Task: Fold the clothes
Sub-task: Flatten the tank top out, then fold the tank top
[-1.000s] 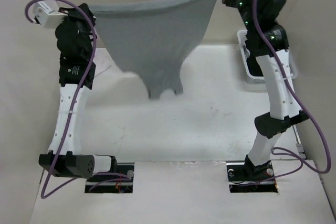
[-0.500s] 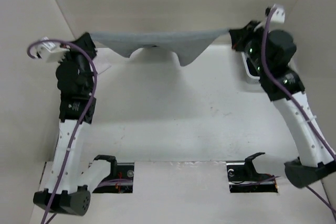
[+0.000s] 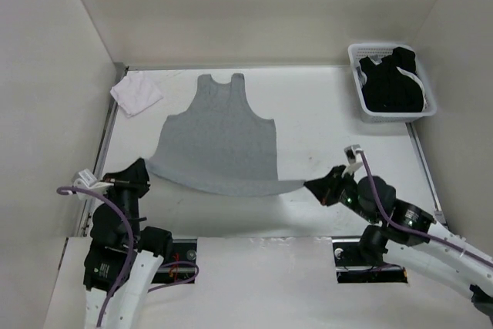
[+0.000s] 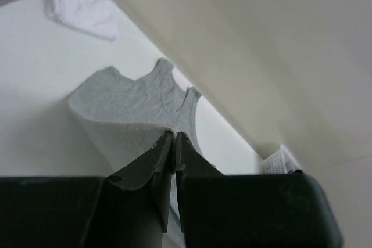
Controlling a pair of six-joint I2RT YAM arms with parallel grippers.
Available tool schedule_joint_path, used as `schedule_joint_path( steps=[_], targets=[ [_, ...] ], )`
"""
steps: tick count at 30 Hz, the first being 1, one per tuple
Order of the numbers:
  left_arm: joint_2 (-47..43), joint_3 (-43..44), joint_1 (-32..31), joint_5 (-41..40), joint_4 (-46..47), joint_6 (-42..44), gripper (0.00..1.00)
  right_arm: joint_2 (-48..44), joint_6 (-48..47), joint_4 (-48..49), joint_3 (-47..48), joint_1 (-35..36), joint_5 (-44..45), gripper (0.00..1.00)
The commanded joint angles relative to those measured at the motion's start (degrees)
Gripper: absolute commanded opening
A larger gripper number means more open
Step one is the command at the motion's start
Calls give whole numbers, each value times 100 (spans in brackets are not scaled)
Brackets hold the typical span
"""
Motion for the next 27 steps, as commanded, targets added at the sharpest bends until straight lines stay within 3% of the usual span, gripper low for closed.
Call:
schedule_joint_path(
  steps=[1, 5, 8, 10, 13, 16, 18, 22, 27],
  targets=[
    [-303, -45, -78, 23, -1787, -611, 3, -550, 1227, -928, -324, 939, 648, 0],
    [-226, -2, -185, -72, -2166, -1052, 3, -483, 1905, -1432, -133, 2205, 1430, 0],
    [-59, -19, -97, -231, -1913, -1061, 3, 210, 1662, -1073, 227, 2560, 1757, 2],
    [256, -19, -18, -432, -1422, -1044, 3, 904, 1022, -512, 587, 2053, 1609, 1],
    [1168, -19, 35, -644, -98, -921, 3, 2011, -191, 770, 1123, 614, 557, 1],
    [2424, 16, 175, -810, 1318, -798, 2, 3267, -685, 1913, 1782, -994, -586, 1],
    [3365, 112, 403, -803, 2171, -771, 2, 4163, -774, 2354, 2414, -1682, -1106, 1],
    [5202, 551, 991, -759, 3499, -684, 2, 5861, -844, 2550, 3847, -2492, -1652, 1],
    [7391, 1596, 1572, -154, 4433, -648, 4, 7969, -774, 2261, 5981, -3187, -1996, 0]
  ],
)
